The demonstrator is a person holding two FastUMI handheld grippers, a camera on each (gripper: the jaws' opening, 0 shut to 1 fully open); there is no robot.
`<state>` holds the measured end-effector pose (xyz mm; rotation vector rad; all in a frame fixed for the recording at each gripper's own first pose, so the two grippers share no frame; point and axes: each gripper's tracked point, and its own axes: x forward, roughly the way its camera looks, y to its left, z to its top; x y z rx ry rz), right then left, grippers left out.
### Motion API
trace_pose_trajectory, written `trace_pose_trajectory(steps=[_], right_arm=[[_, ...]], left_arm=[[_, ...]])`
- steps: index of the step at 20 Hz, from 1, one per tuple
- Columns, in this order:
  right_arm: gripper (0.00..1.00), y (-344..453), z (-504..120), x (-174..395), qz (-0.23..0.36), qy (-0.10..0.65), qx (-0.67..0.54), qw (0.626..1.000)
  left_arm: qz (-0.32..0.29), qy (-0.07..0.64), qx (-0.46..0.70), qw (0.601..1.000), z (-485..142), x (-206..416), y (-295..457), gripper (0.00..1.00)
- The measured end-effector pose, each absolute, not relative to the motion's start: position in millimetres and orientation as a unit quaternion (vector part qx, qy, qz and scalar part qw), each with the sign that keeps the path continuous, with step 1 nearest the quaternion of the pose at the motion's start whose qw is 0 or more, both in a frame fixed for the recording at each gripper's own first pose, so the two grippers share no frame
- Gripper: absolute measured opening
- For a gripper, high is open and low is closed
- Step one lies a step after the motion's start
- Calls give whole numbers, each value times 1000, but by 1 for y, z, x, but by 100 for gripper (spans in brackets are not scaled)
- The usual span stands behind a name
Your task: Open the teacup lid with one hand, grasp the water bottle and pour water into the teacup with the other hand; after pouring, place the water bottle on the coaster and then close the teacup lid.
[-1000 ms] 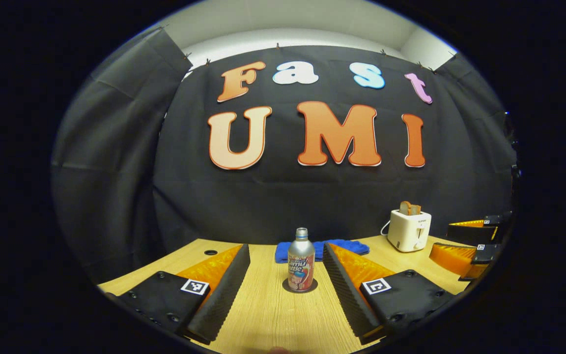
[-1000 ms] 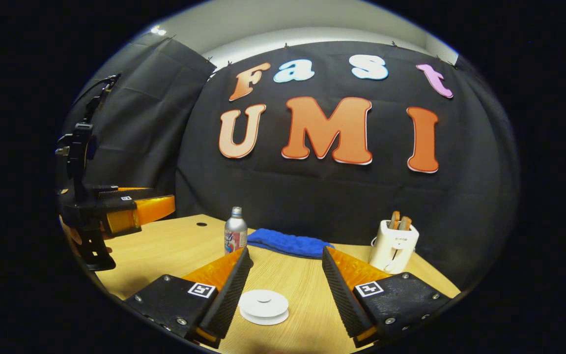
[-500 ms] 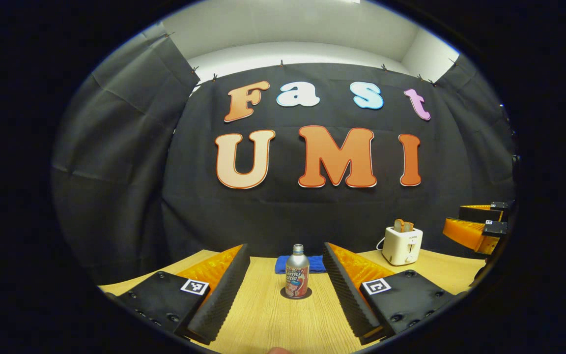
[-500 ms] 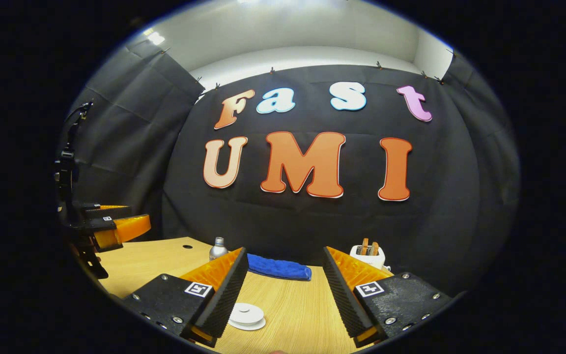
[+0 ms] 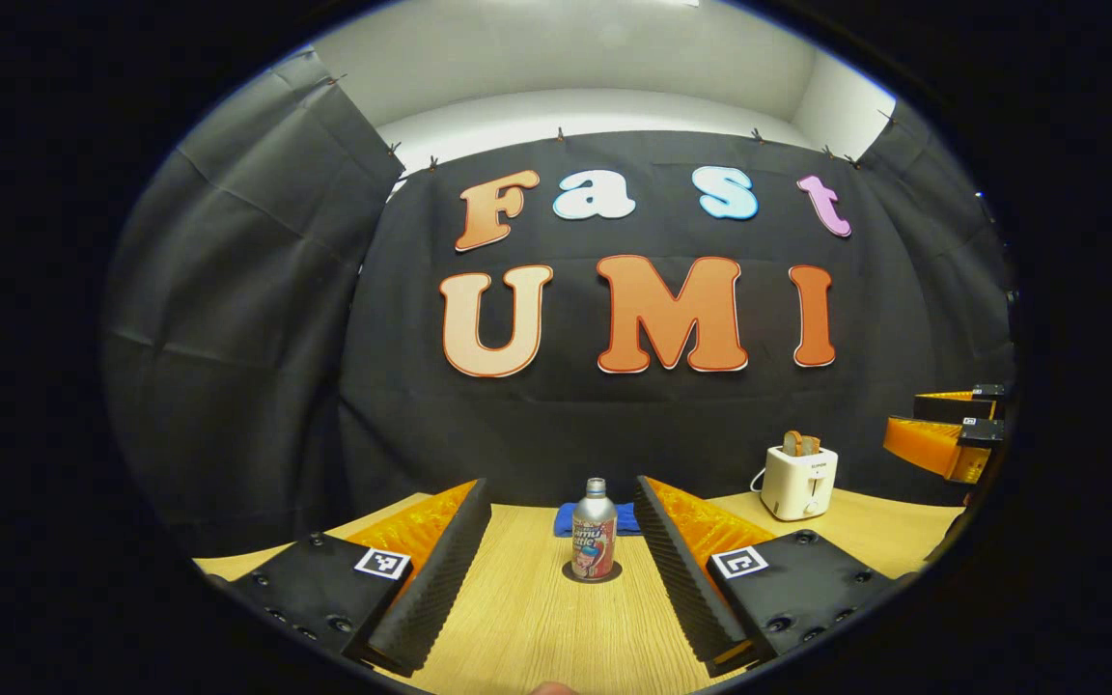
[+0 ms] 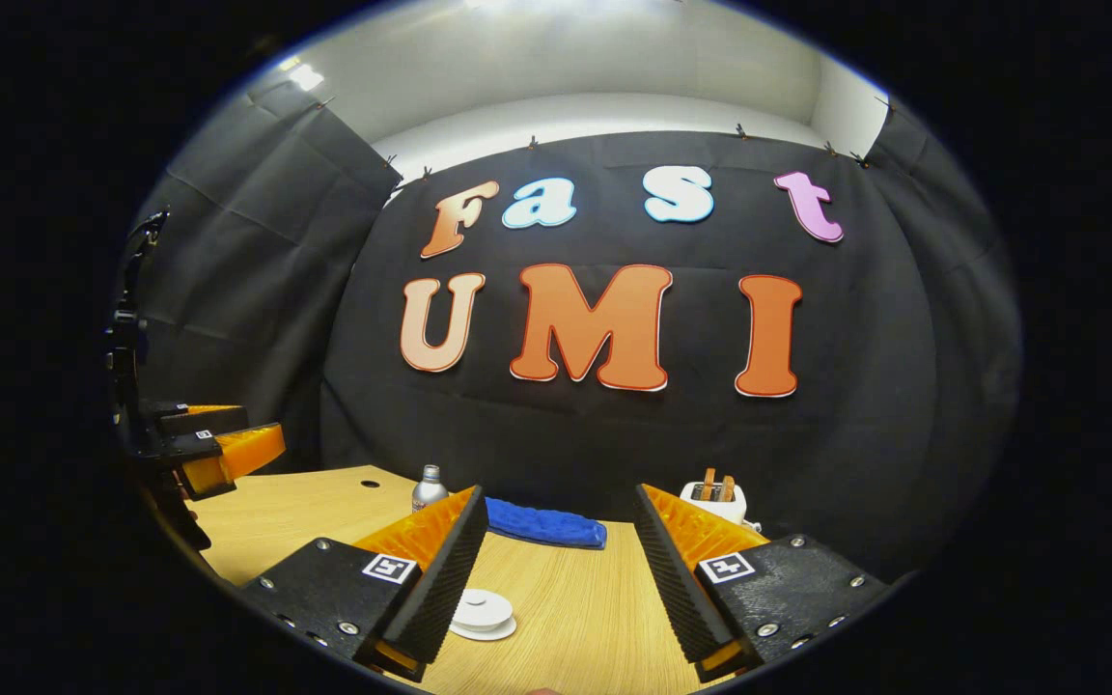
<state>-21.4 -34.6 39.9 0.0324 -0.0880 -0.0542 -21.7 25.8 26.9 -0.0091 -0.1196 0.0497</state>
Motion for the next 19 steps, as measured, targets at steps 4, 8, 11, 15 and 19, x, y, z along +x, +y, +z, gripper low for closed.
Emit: trace_pose_trajectory(steps=[4,8,11,15,19], right_arm=[[91,-31,37,-30,-30,-37,13,999],[91,-22,38,-42,-24,-38,18,999],[91,-15,38,-46,-20,-37,22,999],[91,-7,40,-49,-10,-35,16,999],[91,-2,49,-53,-5,-45,17,999]], left_arm=[[23,-47,-3,999,20,-32,24,98],[17,-46,5,999,19,-42,19,100],[27,-44,4,999,28,-49,16,100],[35,-46,7,998,39,-57,16,100],[36,-51,6,998,46,-59,12,100]])
